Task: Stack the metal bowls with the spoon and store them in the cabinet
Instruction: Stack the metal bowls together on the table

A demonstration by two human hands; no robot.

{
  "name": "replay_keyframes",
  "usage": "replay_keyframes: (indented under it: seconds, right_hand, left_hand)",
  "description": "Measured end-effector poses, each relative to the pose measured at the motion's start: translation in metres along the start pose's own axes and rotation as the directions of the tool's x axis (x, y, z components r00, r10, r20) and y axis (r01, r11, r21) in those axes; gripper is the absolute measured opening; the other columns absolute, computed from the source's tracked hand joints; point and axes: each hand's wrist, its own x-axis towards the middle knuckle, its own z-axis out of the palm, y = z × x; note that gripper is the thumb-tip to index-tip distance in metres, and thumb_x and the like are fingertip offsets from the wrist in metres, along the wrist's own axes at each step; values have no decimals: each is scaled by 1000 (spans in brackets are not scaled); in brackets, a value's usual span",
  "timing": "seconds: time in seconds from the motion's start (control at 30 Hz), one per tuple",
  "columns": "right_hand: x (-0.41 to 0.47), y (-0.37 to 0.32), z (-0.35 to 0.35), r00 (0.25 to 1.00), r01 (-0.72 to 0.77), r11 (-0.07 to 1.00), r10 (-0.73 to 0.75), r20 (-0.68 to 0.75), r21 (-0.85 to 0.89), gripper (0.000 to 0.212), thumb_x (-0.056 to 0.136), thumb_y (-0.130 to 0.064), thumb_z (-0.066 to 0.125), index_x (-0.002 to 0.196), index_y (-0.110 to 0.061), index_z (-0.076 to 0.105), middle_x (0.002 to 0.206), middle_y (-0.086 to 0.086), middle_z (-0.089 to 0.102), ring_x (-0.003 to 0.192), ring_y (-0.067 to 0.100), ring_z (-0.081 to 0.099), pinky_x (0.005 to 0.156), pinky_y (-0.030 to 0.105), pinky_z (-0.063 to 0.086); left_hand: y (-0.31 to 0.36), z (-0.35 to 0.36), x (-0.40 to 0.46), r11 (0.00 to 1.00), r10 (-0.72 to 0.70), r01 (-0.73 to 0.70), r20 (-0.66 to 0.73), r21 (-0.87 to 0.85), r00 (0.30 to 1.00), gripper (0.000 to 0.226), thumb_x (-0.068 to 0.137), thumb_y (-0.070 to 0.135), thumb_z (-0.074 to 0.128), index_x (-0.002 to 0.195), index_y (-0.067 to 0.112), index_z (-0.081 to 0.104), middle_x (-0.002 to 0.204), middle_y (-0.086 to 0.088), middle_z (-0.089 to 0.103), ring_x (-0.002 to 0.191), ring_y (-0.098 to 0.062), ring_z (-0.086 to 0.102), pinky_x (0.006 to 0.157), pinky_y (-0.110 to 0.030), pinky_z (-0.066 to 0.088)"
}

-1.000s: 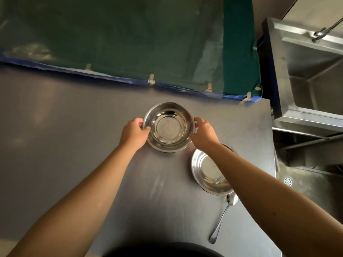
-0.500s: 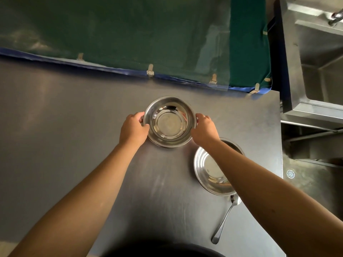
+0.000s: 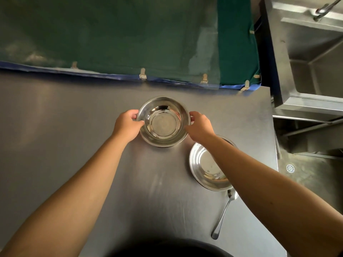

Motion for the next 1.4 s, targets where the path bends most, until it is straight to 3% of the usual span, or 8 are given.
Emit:
replay_keyframes:
  seconds: [0.1,0.27,0.43,0.57,0.77,1.03,1.2,1.4]
  right_hand:
    - [-14,0,-13,999,37,999,-36,-24,30,46,90,-10,67,135,-11,59,116,4,66,102,22,62,77,29,47]
    - [-48,14,-43,994,79,995,-75,-80,58,43,89,-13,68,132,-12,62,121,5,68,99,19,61,78,30,50]
    - [-81,45,-67,993,39,996,-30,-117,76,55,87,-13,69,141,-12,56,132,8,64,115,25,63,95,38,54]
    - [-104,73,-76,987,7,997,5,-162,76,50,85,-11,69,135,-13,61,125,5,68,106,18,62,83,26,46]
    - [-128,115,-81,980,-52,993,72,-186,109,45,85,-14,71,129,-16,64,100,-9,59,94,12,56,73,23,41]
    - [-141,156,-79,972,-137,983,157,-175,121,45,84,-11,68,128,-16,63,114,3,68,104,23,63,78,29,46]
    - [-141,169,-74,971,-156,981,174,-164,118,45,83,-11,68,128,-16,63,108,-1,65,96,19,59,75,28,43]
    - [-137,177,-64,977,-146,985,159,-145,94,45,85,-12,66,130,-15,61,116,6,68,88,22,63,73,29,47]
  left_hand:
    - [7,-5,-15,998,26,-26,-5,-58,1000,27,82,17,71,101,35,69,93,18,64,87,-26,71,84,-47,60]
    - [28,-2,-47,987,84,-85,-11,-138,996,29,83,18,71,83,47,65,97,14,66,75,-22,73,71,-44,64]
    - [45,19,-81,984,118,-110,45,-141,992,25,82,19,70,95,40,68,104,8,68,80,-24,73,74,-46,63]
    - [49,41,-100,986,140,-129,108,-108,984,29,79,20,70,101,40,68,105,11,67,86,-24,72,82,-48,61]
    - [50,77,-120,989,147,-144,189,-30,971,37,79,19,68,114,31,70,109,4,69,94,-26,70,85,-47,59]
    - [43,118,-135,988,120,-140,253,61,960,41,82,11,66,120,23,70,109,-1,70,93,-28,70,86,-45,58]
    - [37,129,-139,988,105,-129,252,82,962,43,80,7,65,119,25,69,105,3,68,94,-26,69,86,-46,59]
    - [32,137,-138,976,120,-153,201,158,972,52,79,2,66,128,21,66,120,-2,67,98,-26,66,89,-39,55]
